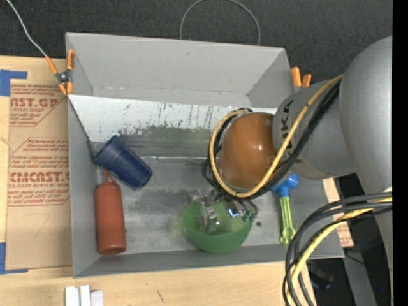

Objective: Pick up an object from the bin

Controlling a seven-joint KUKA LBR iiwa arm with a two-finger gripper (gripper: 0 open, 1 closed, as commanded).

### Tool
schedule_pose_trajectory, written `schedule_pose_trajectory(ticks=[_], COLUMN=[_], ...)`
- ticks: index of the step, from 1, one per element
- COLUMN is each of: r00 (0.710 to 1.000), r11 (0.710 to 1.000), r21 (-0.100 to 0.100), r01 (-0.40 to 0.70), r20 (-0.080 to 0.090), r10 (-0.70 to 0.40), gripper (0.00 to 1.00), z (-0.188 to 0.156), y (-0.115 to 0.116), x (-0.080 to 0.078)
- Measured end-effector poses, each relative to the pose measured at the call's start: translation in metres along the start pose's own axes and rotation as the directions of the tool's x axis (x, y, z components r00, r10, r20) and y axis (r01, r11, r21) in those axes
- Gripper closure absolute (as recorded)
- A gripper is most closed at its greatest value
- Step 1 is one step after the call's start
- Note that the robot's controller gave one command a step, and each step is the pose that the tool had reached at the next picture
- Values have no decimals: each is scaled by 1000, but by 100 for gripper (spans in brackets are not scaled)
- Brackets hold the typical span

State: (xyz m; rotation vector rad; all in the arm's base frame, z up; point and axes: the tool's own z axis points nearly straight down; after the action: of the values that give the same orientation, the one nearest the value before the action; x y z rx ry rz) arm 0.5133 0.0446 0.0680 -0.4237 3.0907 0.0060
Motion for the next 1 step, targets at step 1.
schedule_pose_trajectory(ticks=[1], r00=[998], r11=[998], r21=[-2], r01=[60], r20=[-8], r10=[-60], gripper=[100], z=[-86], y=[7], x=[5])
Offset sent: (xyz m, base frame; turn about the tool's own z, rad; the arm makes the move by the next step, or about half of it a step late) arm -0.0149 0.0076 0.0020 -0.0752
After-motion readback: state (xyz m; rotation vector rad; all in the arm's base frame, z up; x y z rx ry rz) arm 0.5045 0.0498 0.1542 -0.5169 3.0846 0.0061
